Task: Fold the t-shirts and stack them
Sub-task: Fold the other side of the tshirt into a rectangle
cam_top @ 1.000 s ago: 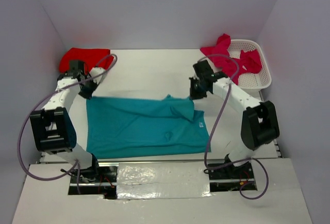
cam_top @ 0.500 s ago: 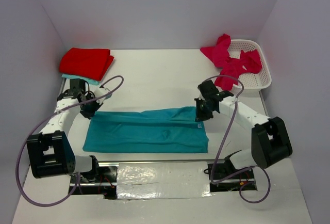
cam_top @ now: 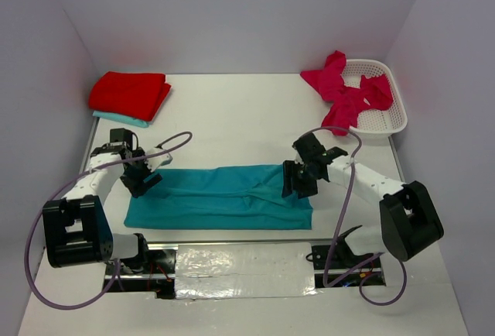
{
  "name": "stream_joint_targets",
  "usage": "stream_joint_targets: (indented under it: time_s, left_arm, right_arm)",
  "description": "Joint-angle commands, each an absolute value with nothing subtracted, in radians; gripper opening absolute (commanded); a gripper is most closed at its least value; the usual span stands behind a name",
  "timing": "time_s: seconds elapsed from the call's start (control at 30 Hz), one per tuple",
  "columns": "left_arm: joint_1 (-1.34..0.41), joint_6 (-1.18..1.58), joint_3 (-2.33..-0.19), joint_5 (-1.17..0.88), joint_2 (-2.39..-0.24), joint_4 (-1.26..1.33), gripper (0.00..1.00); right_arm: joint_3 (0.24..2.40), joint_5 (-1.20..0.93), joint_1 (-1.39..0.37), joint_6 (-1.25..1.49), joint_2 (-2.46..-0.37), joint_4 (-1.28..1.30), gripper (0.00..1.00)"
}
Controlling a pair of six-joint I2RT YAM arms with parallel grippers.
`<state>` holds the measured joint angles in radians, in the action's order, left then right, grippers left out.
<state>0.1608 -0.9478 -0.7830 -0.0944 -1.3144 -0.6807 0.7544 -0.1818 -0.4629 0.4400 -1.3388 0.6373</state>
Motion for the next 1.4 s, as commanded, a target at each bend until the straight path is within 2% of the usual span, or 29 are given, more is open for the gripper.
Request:
stream_joint_targets:
  time_s: [0.0, 0.03, 0.1, 0.17, 0.2, 0.23, 0.27, 0.3, 0.37, 0.4, 0.43, 0.63, 0.77, 1.17, 1.37]
  left_arm:
    - [0.158, -1.0, -0.81, -0.042, -1.302, -0.713, 0.96]
    - [0.163, -1.009, -0.846, -0.029, -1.293, -0.741, 0.99]
    - [0.179, -1.009, -0.911, -0.035, -1.289, -0.778, 0.99]
    - [0.189, -1.011, -1.027, -0.082, -1.292, -0.865, 0.99]
    - [0.189, -1.011, -1.067, -0.106, -1.295, -0.899, 0.99]
    - [0.189, -1.009, -1.101, -0.129, -1.302, -0.928, 0.98]
    - [0.192, -0.984, -1.155, -0.15, -1.307, -0.946, 0.95]
    - [0.193, -0.961, -1.169, -0.185, -1.315, -0.937, 0.79]
    - [0.193, -0.846, -1.164, -0.184, -1.327, -0.881, 0.53]
    - [0.193, -0.797, -1.155, -0.143, -1.348, -0.797, 0.18]
    - [0.193, -0.741, -1.14, -0.117, -1.364, -0.764, 0.01]
    - [0.195, -0.552, -1.057, -0.071, -1.44, -0.736, 0.0]
    - [0.192, -0.551, -0.993, -0.071, -1.43, -0.715, 0.0]
    - [0.193, -0.563, -0.986, -0.025, -1.447, -0.69, 0.0]
    - [0.195, -0.578, -0.986, -0.018, -1.447, -0.69, 0.0]
  right_arm:
    - [0.742, -0.199, -0.471, 0.425, -1.307, 0.641, 0.65]
    - [0.755, -0.193, -0.471, 0.411, -1.275, 0.672, 0.71]
    - [0.782, -0.157, -0.471, 0.399, -1.234, 0.704, 0.73]
    - [0.848, -0.112, -0.477, 0.39, -1.166, 0.723, 0.71]
    - [0.867, -0.107, -0.483, 0.384, -1.152, 0.712, 0.67]
    - [0.885, -0.11, -0.503, 0.379, -1.147, 0.687, 0.42]
    - [0.908, -0.123, -0.511, 0.377, -1.158, 0.622, 0.24]
    - [0.916, -0.173, -0.514, 0.38, -1.179, 0.588, 0.0]
    - [0.966, -0.216, -0.532, 0.373, -1.294, 0.529, 0.0]
    - [1.012, -0.213, -0.543, 0.368, -1.381, 0.522, 0.0]
    - [1.032, -0.215, -0.552, 0.361, -1.423, 0.497, 0.0]
    - [1.12, -0.273, -0.569, 0.348, -1.647, 0.414, 0.0]
    - [1.103, -0.304, -0.584, 0.35, -1.695, 0.397, 0.0]
    - [0.925, -0.379, -0.676, 0.419, -1.66, 0.308, 0.0]
    - [0.905, -0.284, -0.753, 0.456, -1.475, 0.405, 0.0]
